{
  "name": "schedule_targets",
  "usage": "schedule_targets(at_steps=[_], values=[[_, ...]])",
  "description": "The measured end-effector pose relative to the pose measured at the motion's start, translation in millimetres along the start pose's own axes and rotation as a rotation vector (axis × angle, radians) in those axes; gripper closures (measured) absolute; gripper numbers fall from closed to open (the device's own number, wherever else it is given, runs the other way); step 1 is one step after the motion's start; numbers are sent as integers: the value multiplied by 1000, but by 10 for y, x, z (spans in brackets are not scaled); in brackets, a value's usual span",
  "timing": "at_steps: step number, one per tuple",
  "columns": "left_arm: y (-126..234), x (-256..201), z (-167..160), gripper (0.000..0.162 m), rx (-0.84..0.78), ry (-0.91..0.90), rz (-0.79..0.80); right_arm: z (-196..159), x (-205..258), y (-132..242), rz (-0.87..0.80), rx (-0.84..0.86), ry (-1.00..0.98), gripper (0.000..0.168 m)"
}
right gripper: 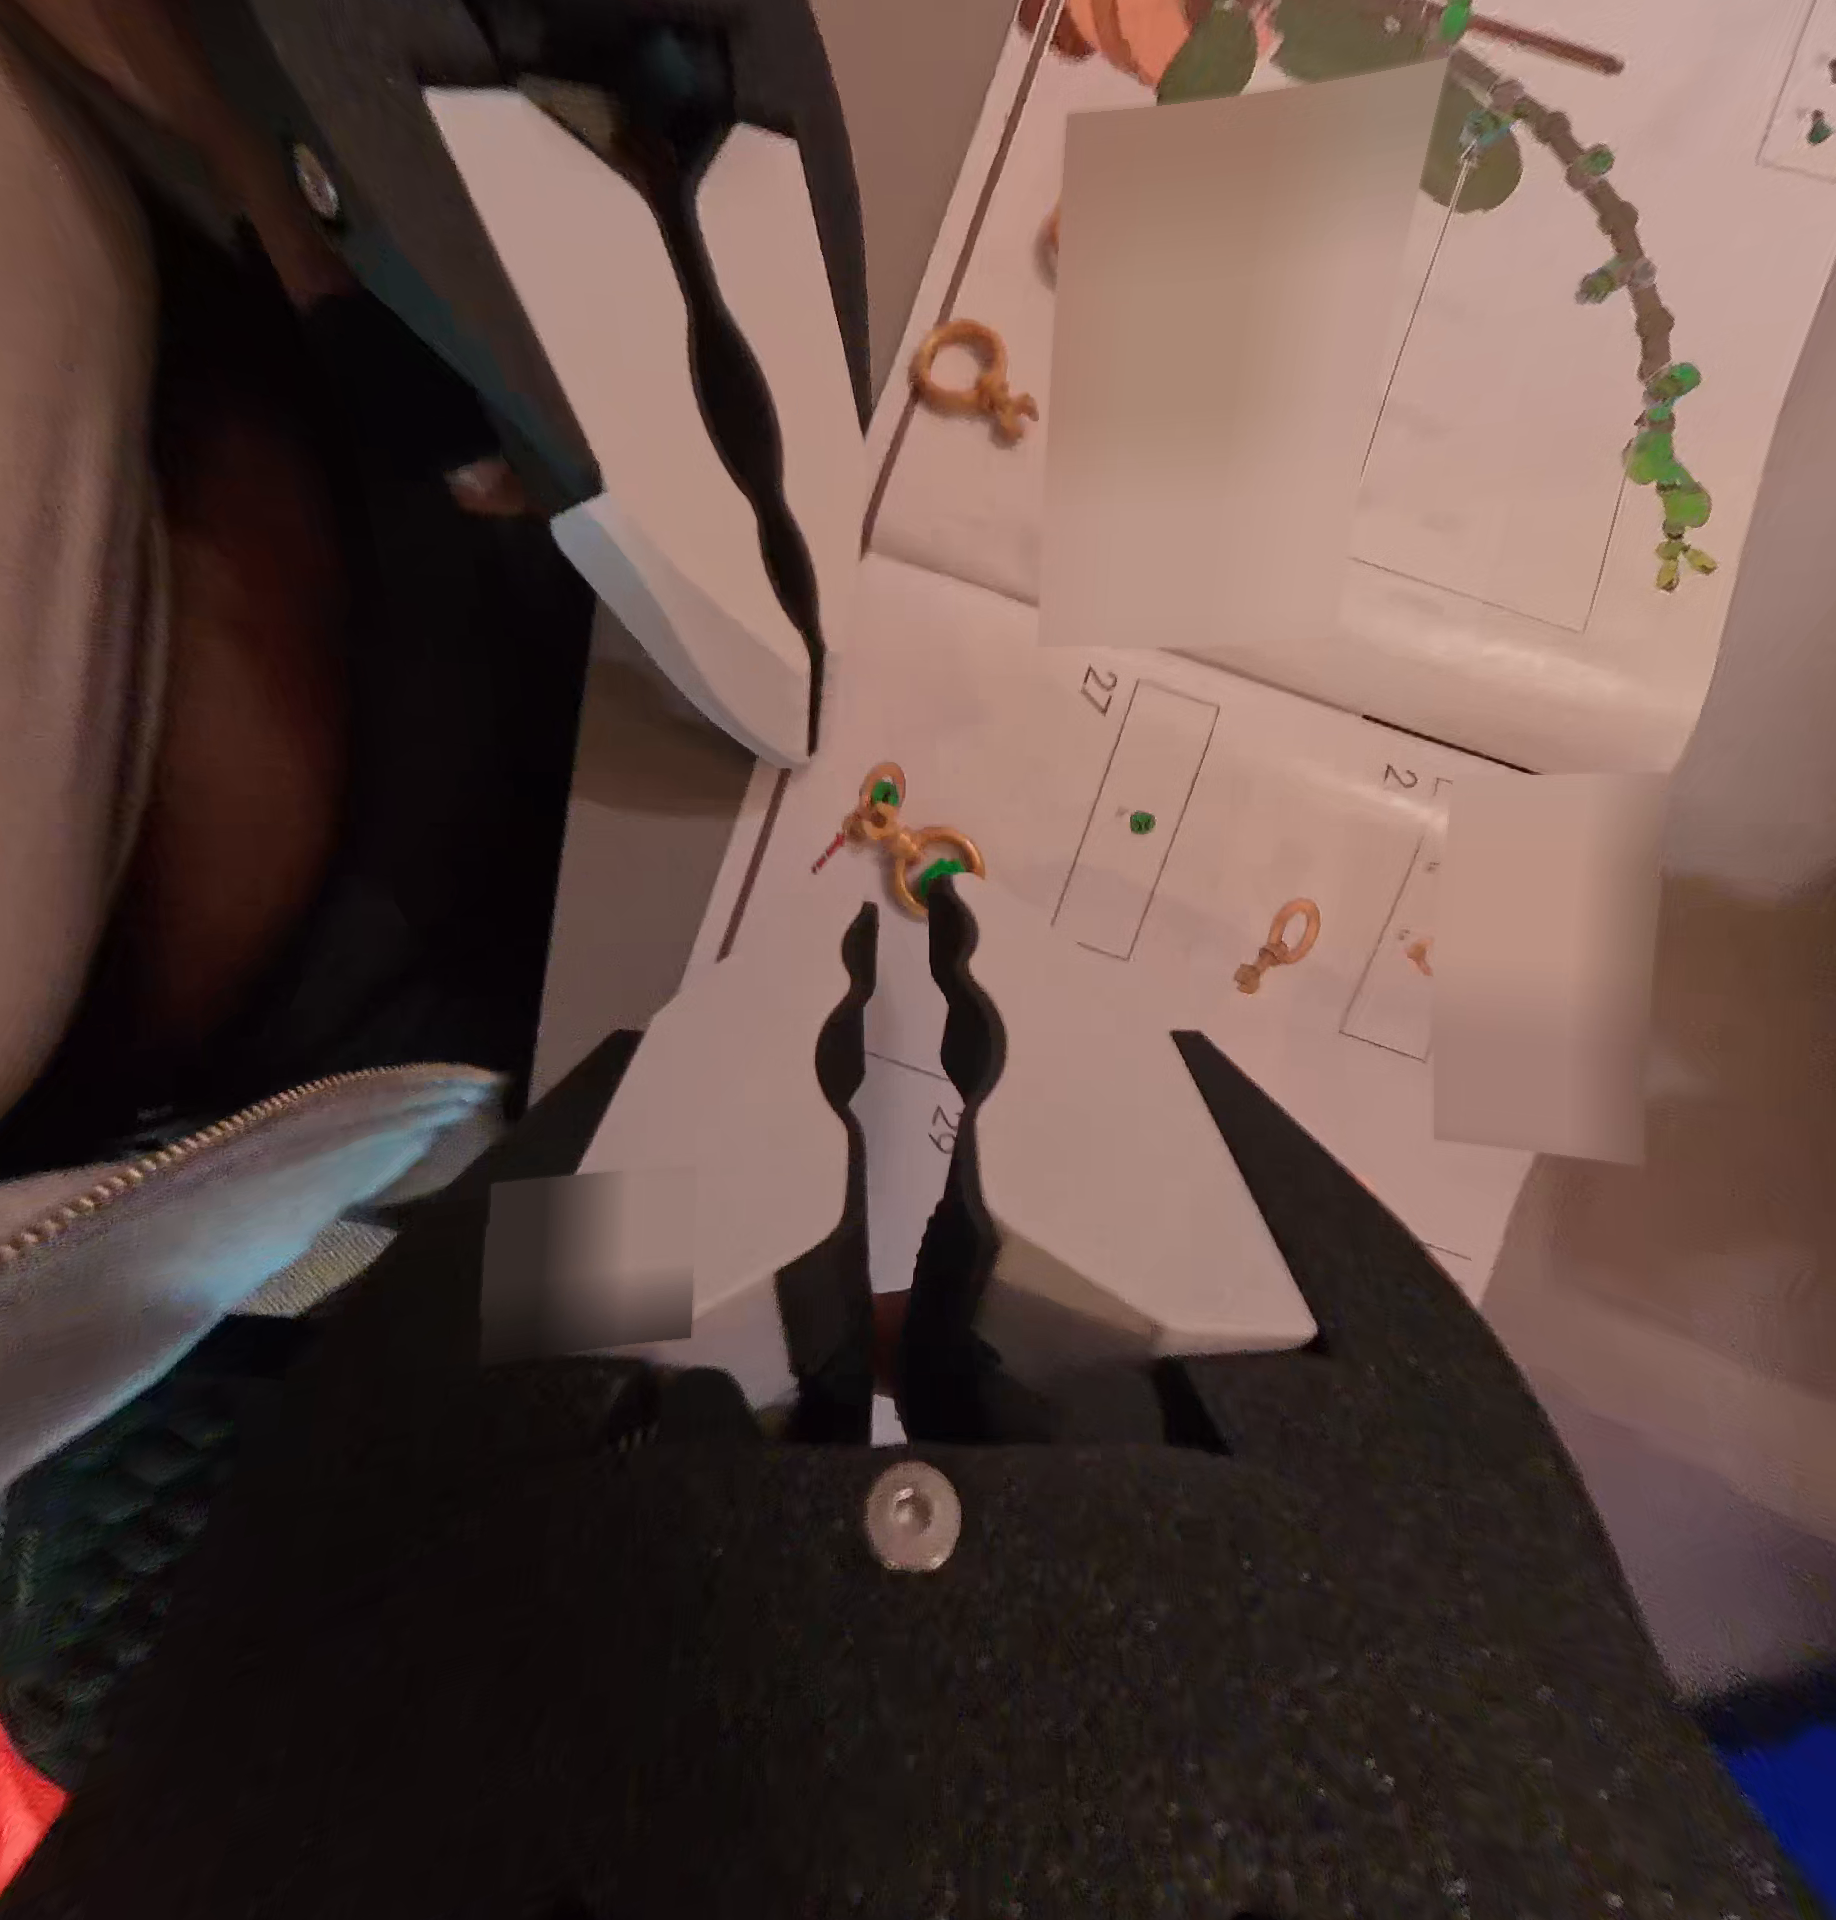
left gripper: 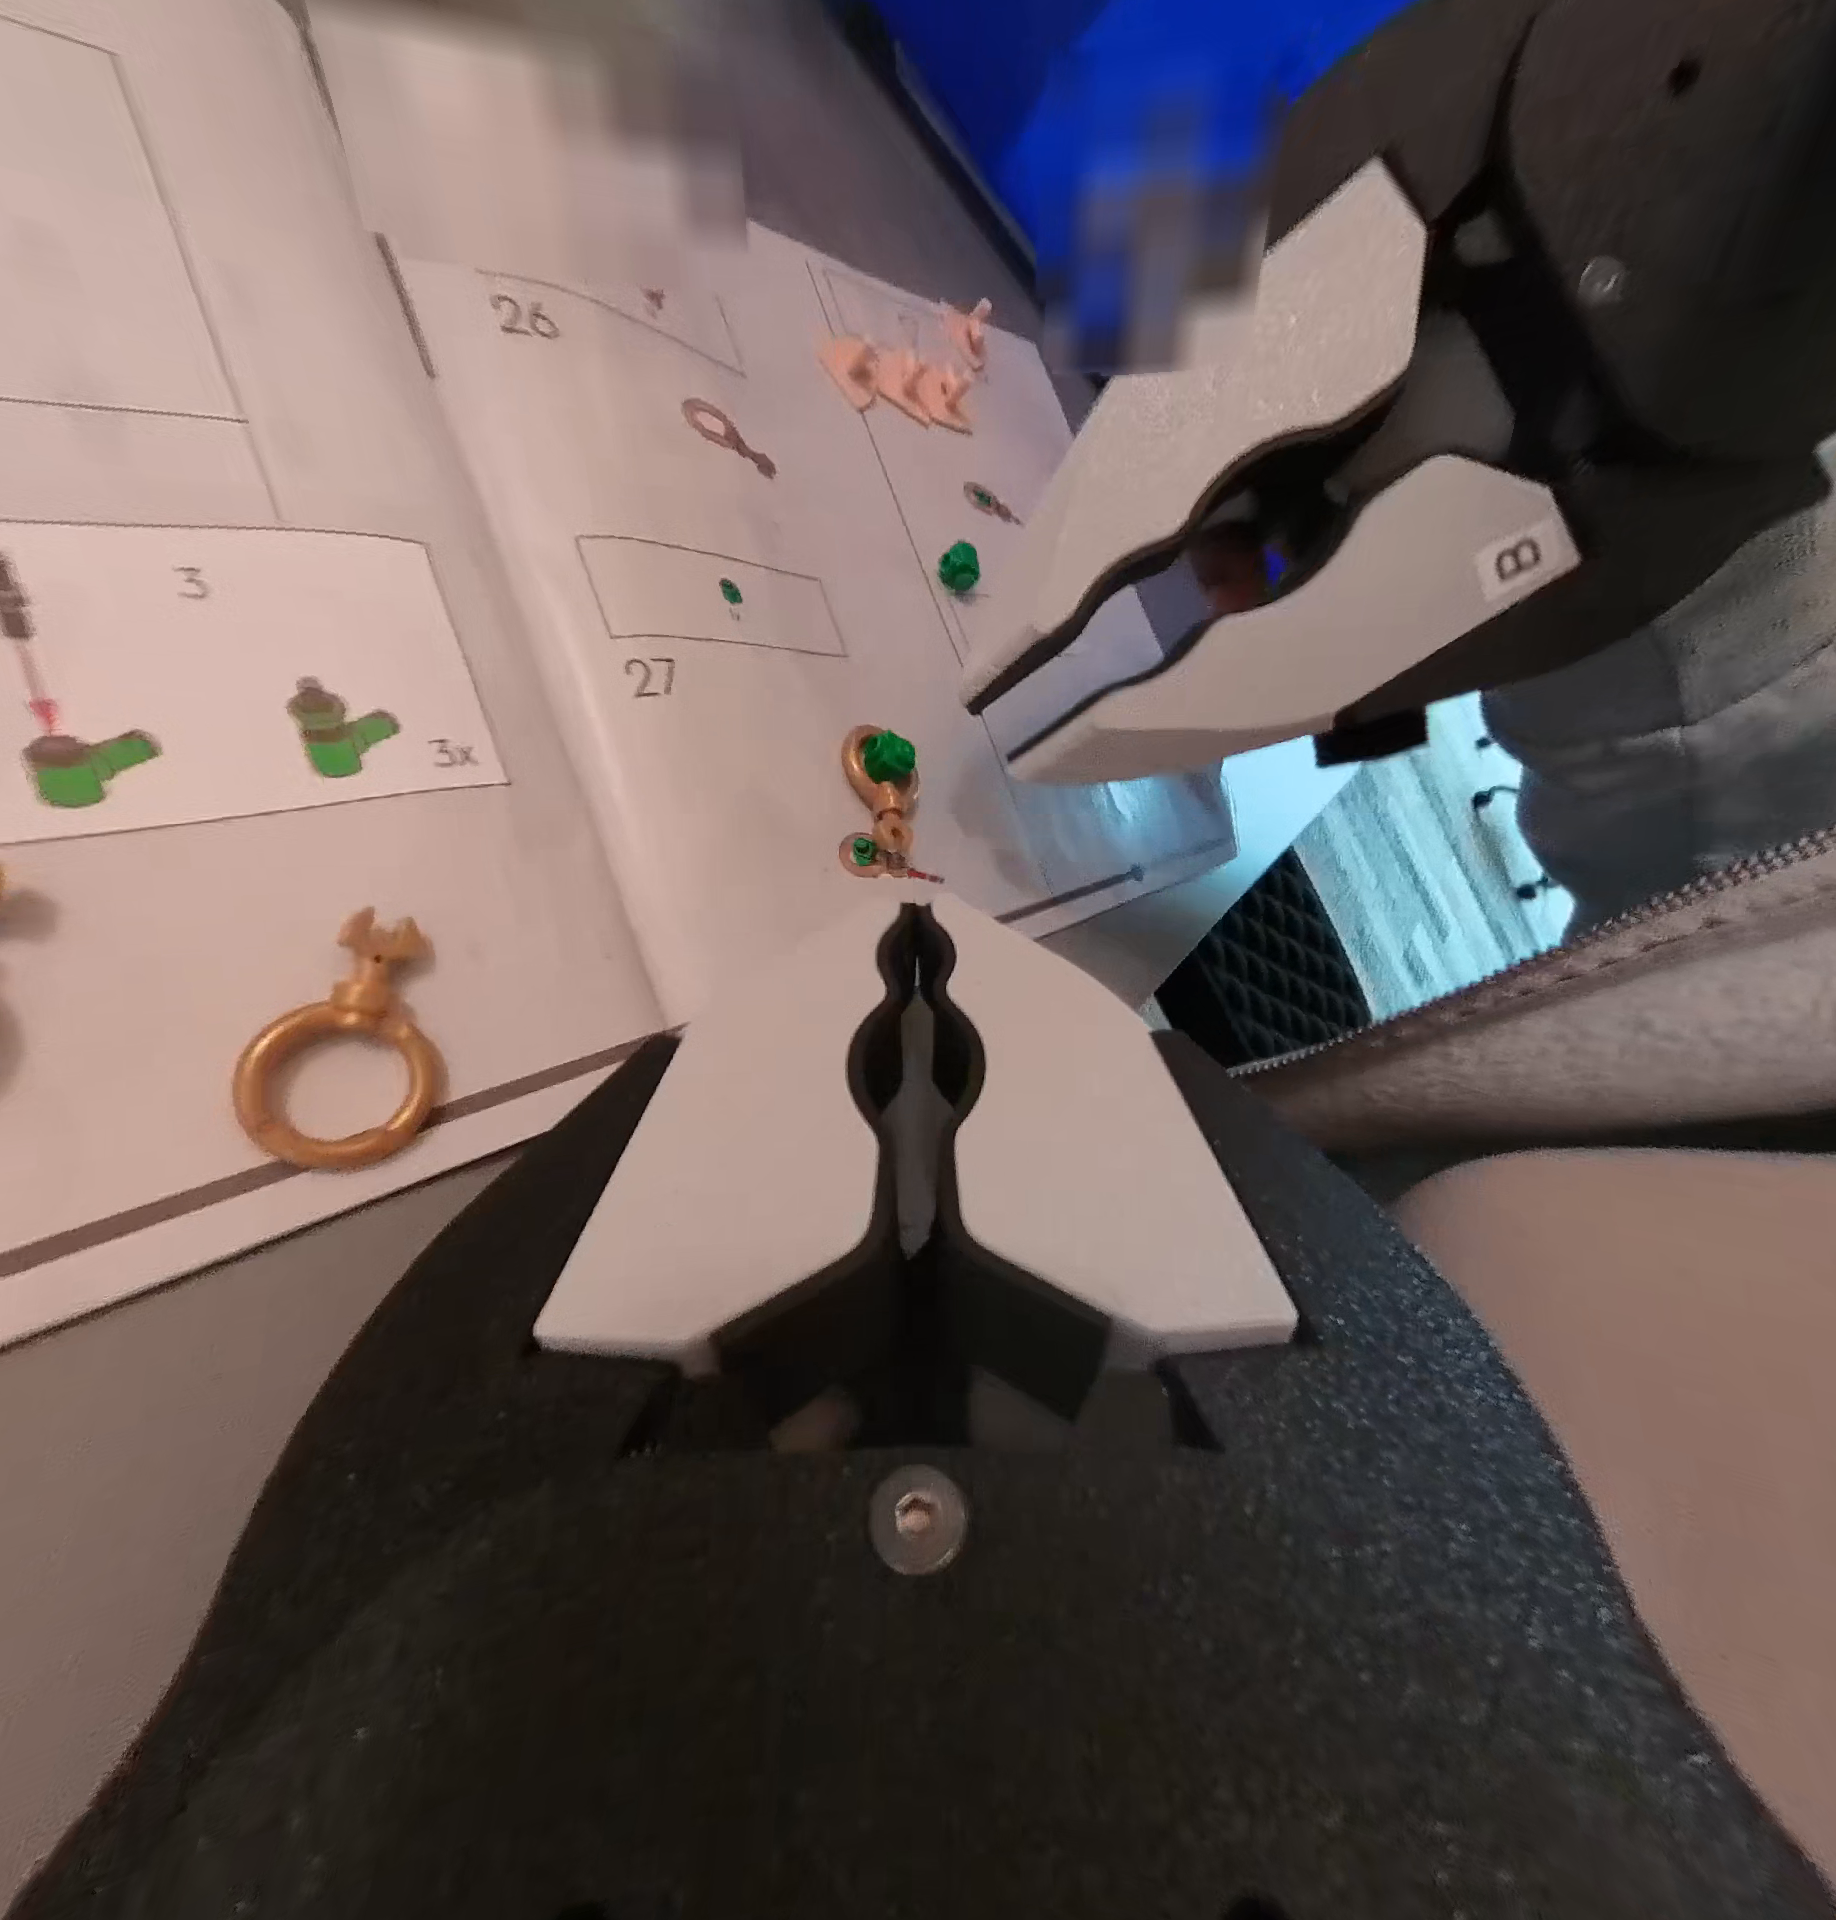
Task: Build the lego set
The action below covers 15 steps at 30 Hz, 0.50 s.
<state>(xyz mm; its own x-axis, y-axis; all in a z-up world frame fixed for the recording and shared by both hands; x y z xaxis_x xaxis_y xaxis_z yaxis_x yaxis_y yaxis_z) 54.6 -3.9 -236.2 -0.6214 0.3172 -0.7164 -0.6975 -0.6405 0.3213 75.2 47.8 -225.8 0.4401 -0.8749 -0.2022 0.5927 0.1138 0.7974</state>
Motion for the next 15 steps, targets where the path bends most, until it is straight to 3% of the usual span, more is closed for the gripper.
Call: schedule_targets(at_steps=[5,8,15], values=[[-34,0,11,162,54,-81,35,-51,-62,-85,2,10,51,160],[-24,20,63,162,62,-125,70,-38,-29,-131,39,51,0,154],[-65,53,71,158,65,-149,85,-31,-4,-153,-58,137,-120,157]])
Point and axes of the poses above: each gripper's, where its closed fingertips meet, y back along the fingers, z out of its top, x = y × z across the jaws, the point moved 2 cm from there along y, back along the fingers, and after that the axes turned 15 degrees about -z, right-handed, at the moved point
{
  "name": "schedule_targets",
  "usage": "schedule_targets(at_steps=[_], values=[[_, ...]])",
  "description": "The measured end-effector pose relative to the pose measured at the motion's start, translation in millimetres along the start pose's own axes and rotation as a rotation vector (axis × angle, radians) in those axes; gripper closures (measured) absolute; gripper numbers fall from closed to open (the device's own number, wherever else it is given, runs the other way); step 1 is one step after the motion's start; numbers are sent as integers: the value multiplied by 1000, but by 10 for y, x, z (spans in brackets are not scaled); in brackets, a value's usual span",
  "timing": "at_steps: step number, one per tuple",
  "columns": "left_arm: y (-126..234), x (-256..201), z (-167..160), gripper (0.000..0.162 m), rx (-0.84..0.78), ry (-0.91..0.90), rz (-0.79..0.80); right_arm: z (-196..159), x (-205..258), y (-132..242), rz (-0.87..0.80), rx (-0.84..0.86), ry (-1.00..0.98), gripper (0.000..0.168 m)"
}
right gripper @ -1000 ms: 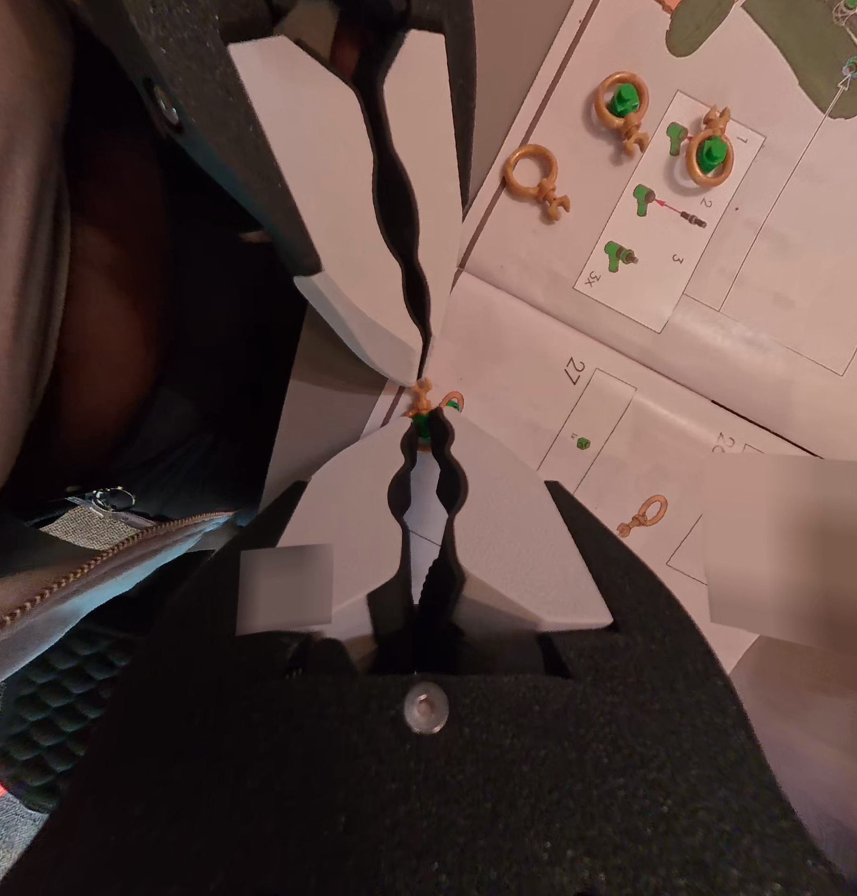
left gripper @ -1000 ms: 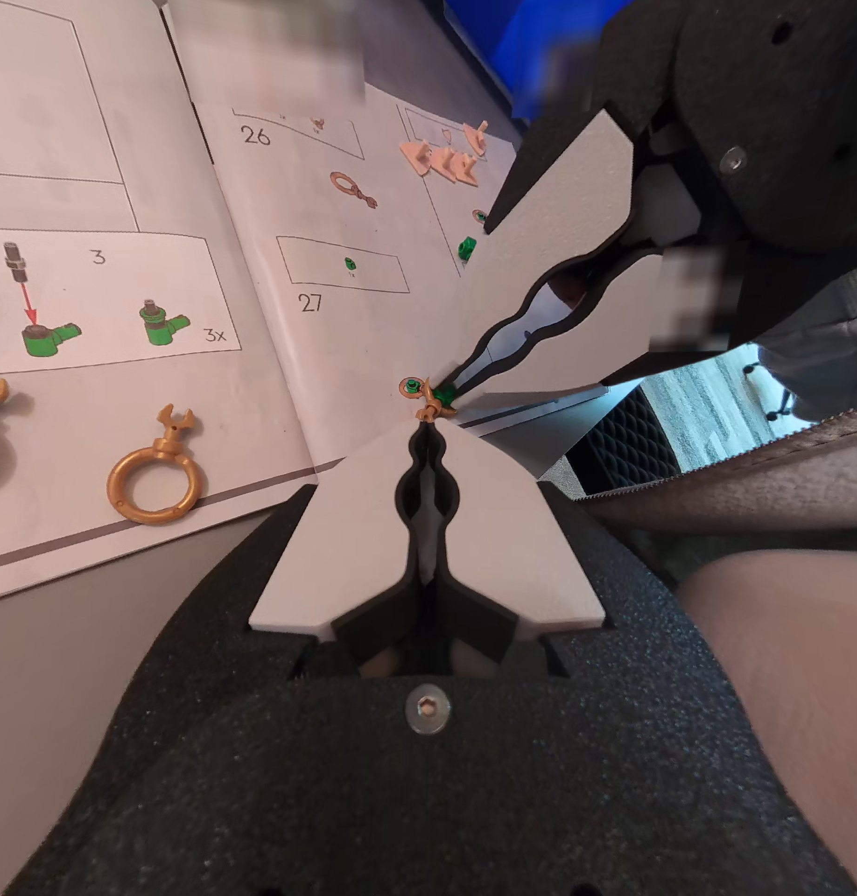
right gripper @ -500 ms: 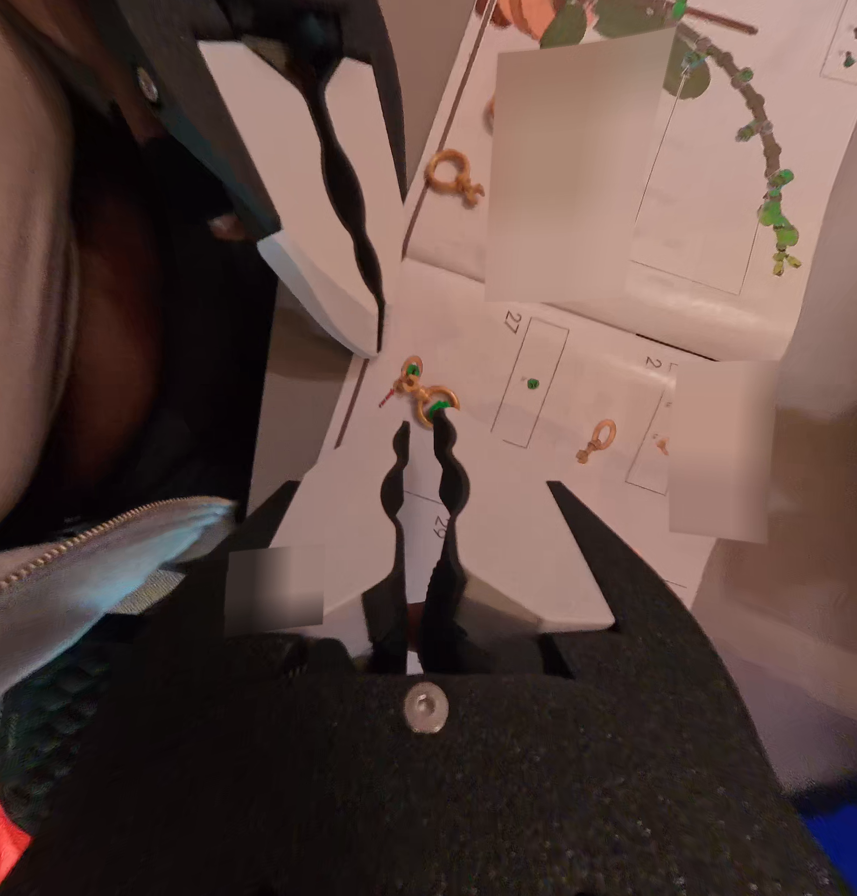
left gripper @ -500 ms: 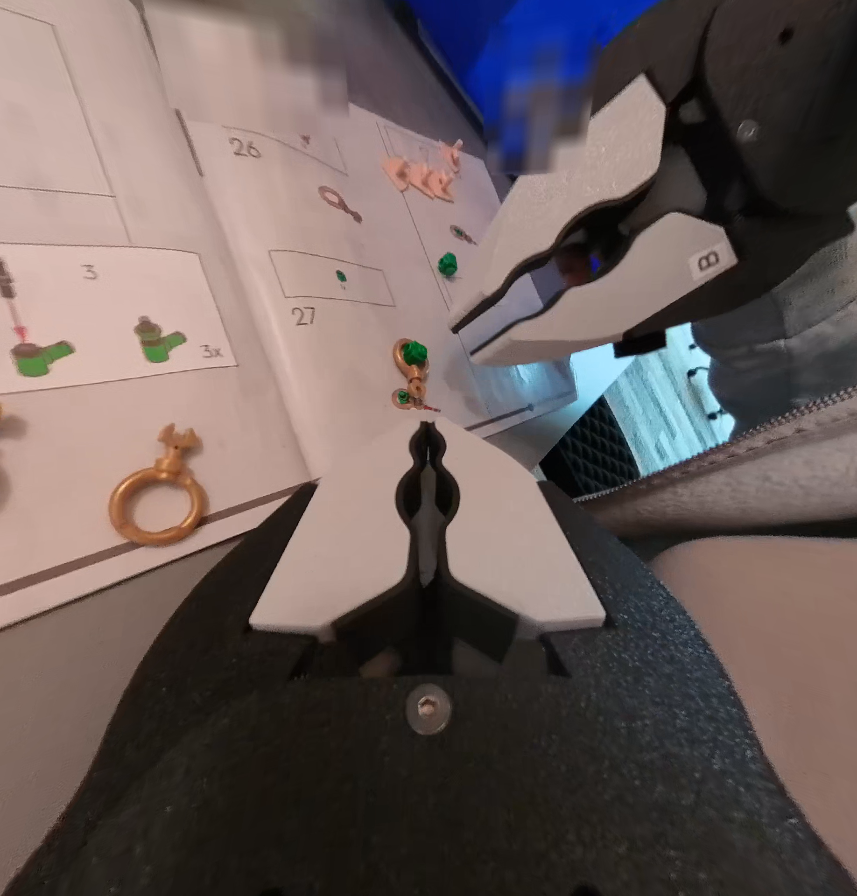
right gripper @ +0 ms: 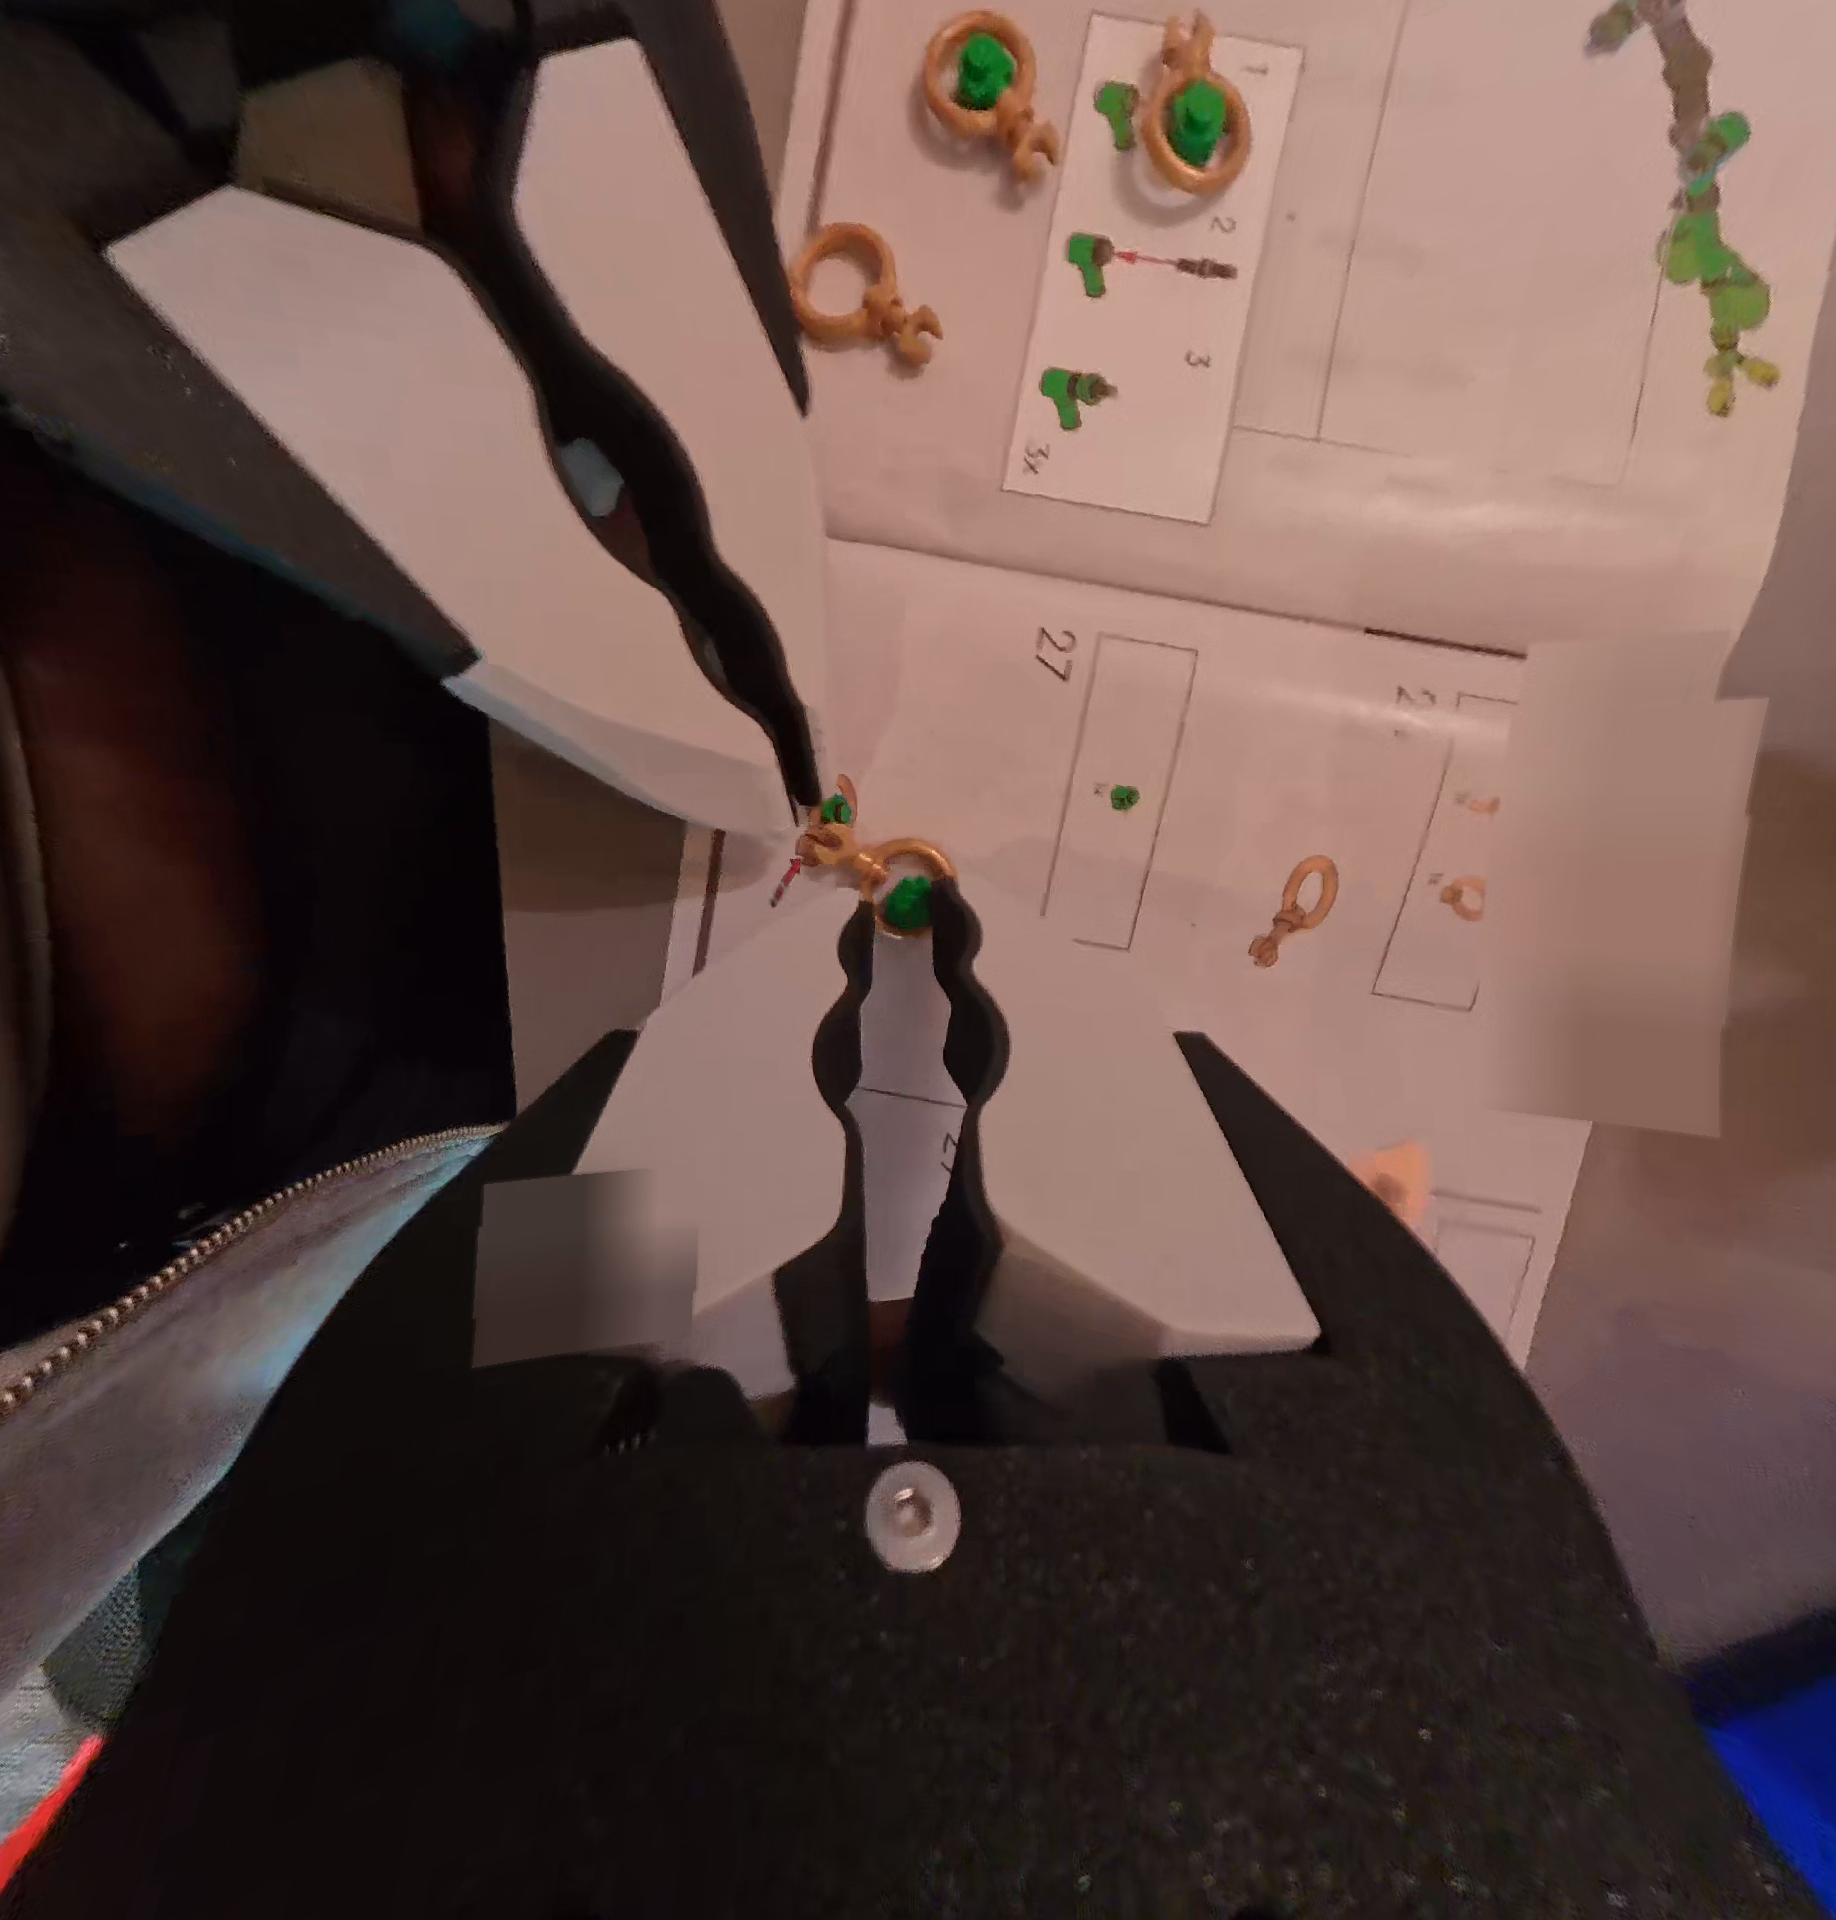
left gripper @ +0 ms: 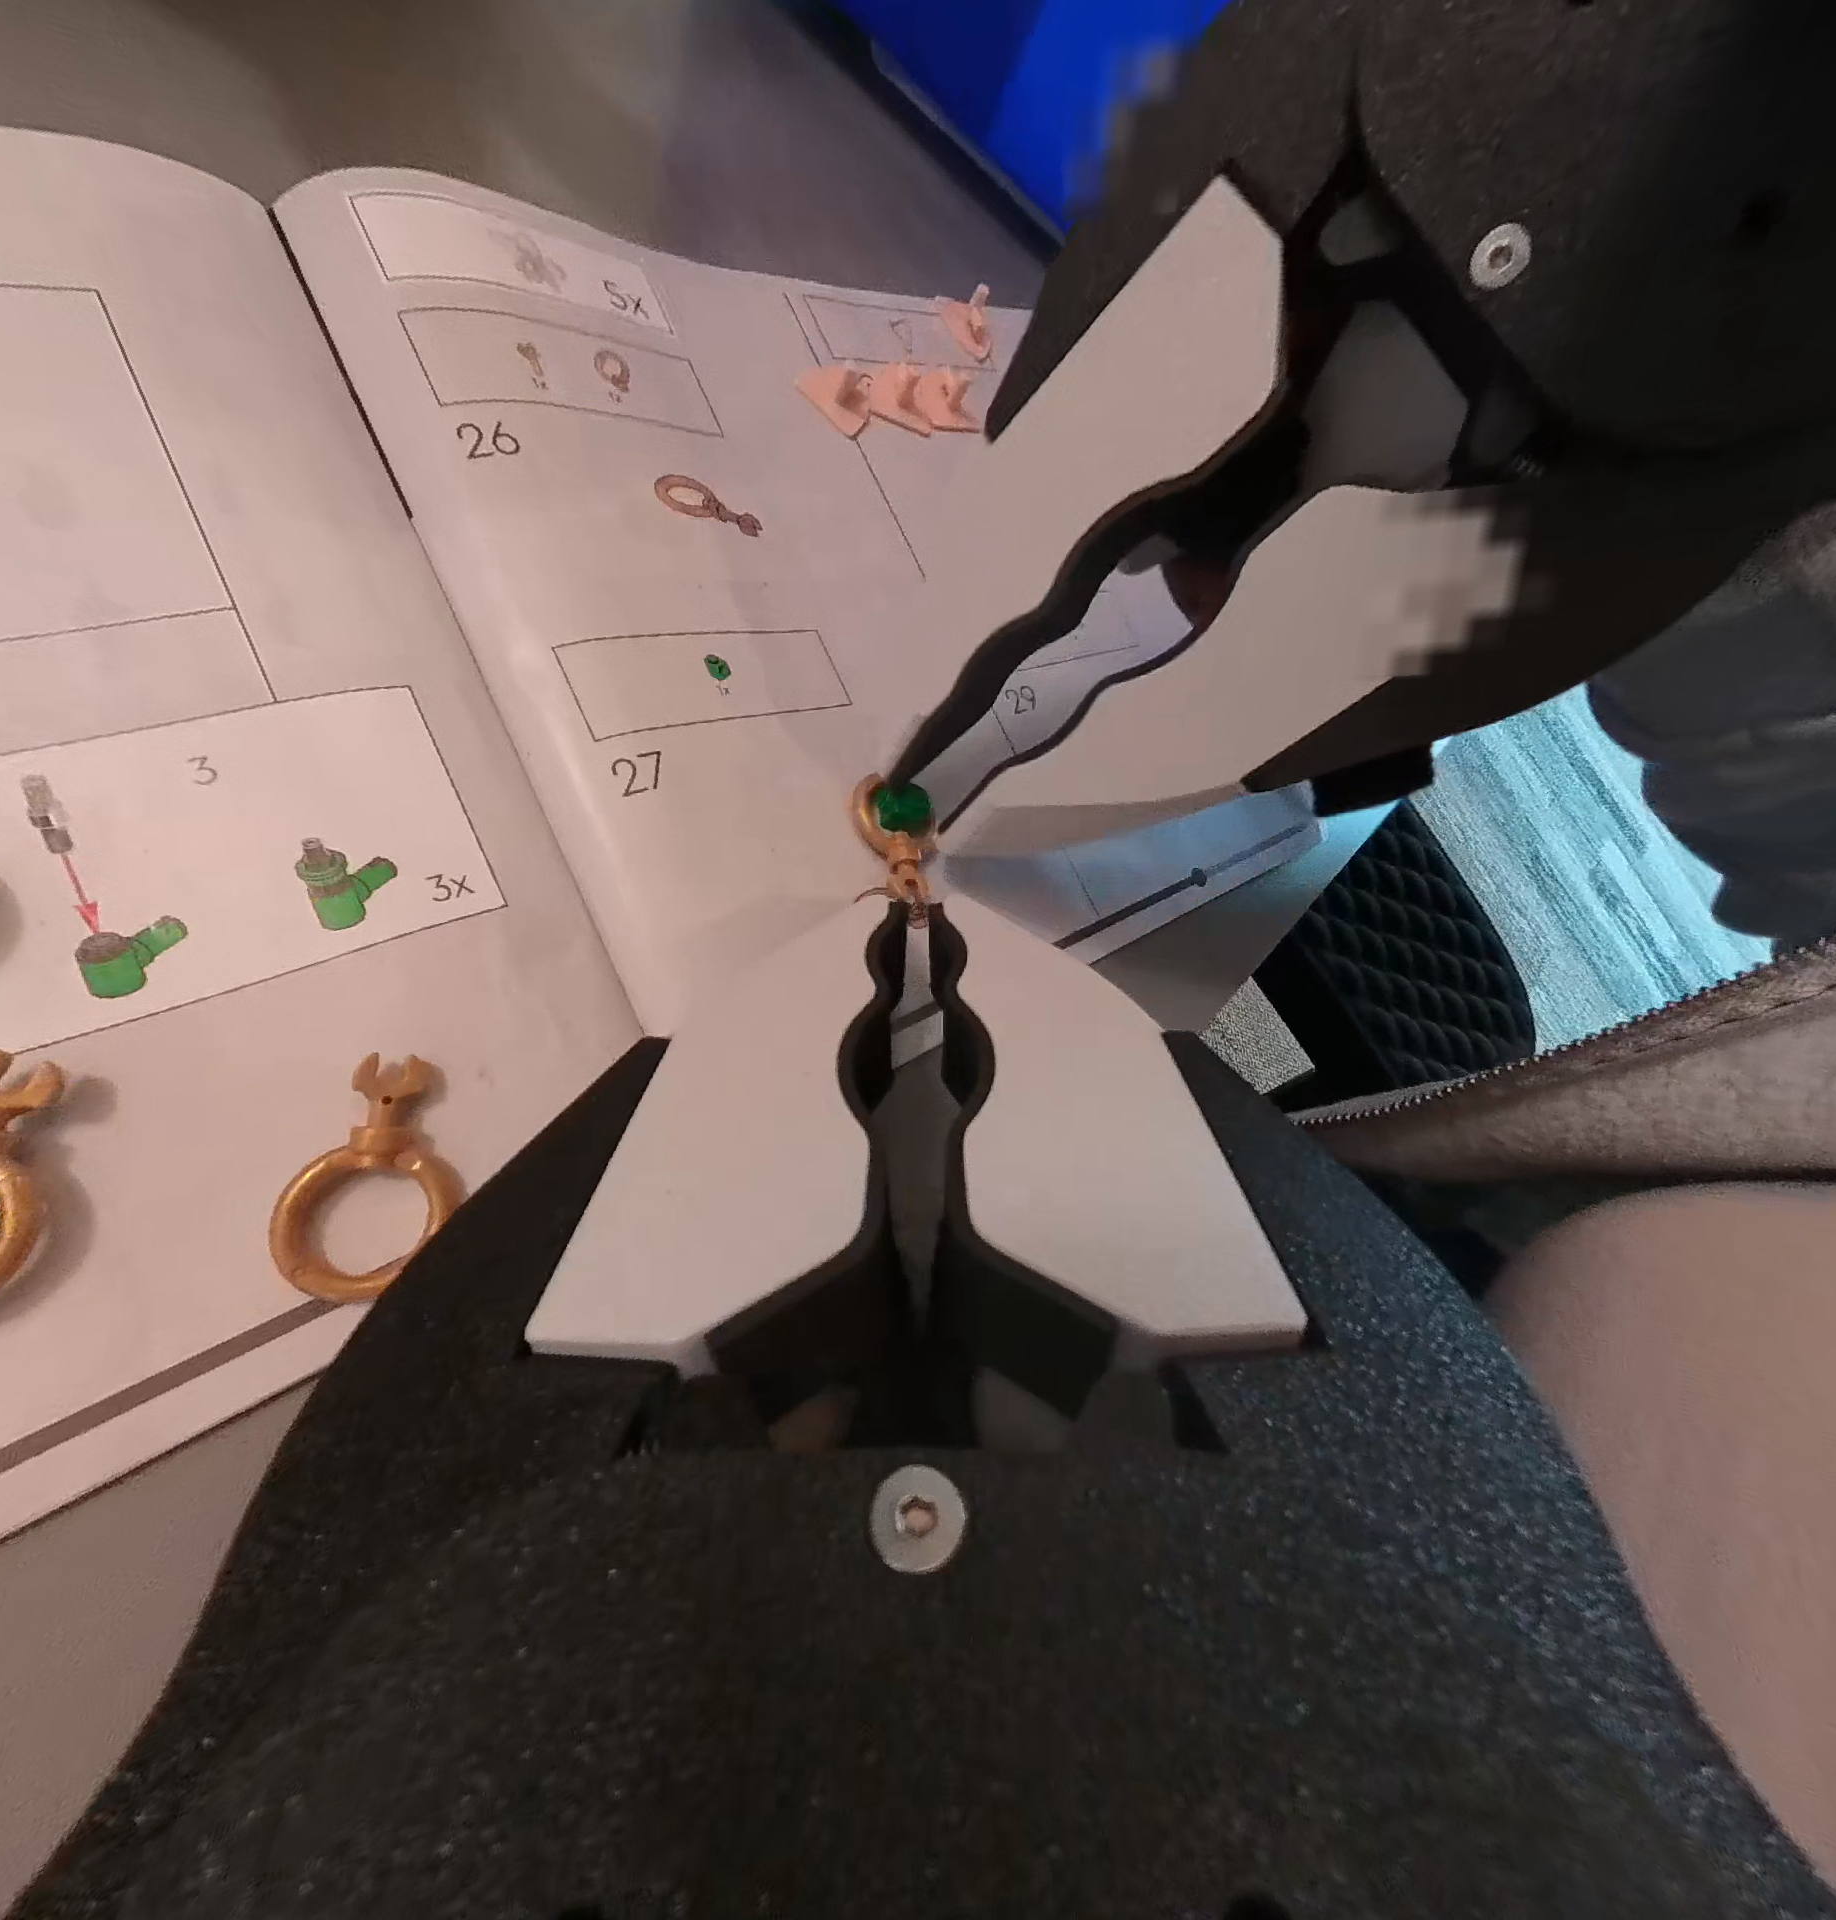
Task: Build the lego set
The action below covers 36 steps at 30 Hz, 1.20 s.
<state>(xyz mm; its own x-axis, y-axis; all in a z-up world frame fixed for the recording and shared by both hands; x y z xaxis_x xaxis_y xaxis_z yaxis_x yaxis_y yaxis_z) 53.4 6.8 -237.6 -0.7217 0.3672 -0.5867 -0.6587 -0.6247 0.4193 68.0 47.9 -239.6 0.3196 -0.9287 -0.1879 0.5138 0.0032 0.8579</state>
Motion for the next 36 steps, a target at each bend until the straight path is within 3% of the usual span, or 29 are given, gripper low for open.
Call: schedule_targets(at_steps=[8,15,18,20,25,29,33,36], values=[[3,0,-26,157,15,-24,-17,-20,-16,-34,-72,58,-105,163],[24,51,-24,157,73,-78,-13,-7,-46,9,-60,73,159,165],[36,27,10,155,59,-84,-51,117,-76,119,-22,11,121,162],[52,7,18,152,49,-84,-84,133,-44,140,55,-38,81,150],[37,-42,-27,150,86,-106,-140,61,-62,7,75,-227,303,144],[72,-133,-3,151,93,-167,-189,75,-1,-98,139,-263,382,142],[200,-127,45,152,24,-254,-150,51,-7,-125,139,-201,75,149],[281,-143,42,152,-32,-305,-100,11,27,-86,3,-155,-257,149]])
Point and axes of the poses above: each gripper's, where its closed fingertips meet, y back along the fingers, z out of its top, x = y × z across the jaws, the point moved 2 cm from there along y, back along the fingers, and after that the axes turned 15 degrees about -z, right-handed, at the moved point
